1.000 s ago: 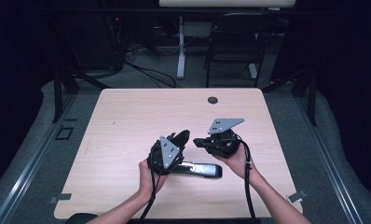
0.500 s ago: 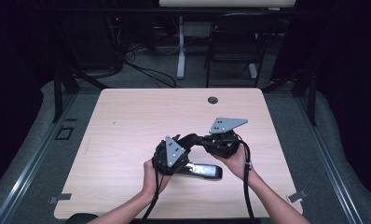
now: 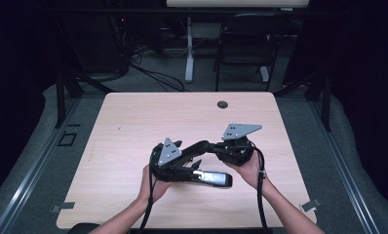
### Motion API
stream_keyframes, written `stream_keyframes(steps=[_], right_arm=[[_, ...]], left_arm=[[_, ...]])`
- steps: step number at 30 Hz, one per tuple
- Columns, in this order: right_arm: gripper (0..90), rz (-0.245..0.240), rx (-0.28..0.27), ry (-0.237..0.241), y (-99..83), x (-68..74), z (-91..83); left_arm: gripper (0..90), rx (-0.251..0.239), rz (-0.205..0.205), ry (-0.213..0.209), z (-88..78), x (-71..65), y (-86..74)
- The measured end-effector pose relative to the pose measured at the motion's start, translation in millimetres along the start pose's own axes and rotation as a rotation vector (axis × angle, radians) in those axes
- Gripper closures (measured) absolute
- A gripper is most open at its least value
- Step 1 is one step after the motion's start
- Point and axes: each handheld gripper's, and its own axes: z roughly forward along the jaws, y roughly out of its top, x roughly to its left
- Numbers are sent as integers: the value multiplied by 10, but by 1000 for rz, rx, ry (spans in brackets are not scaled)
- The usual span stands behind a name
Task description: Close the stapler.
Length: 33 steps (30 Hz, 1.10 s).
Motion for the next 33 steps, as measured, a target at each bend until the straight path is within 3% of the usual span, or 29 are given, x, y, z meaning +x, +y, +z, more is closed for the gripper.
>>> stream_keyframes(steps=[5,13,25,33], right_arm=[[900,-7,8,-11,-24,4,-15],[900,2,24,-13,-70,-14,-38],[900,35,55,-34,-190,-41,-85],[900,52,72,-57,-207,-92,-67]], left_arm=[[58,-8,-51,-13,-161,178,-38],[38,-24,-140,38,-304,490,-92],[5,11,-170,104,-274,682,-190],[2,30,-204,123,-243,819,-260]])
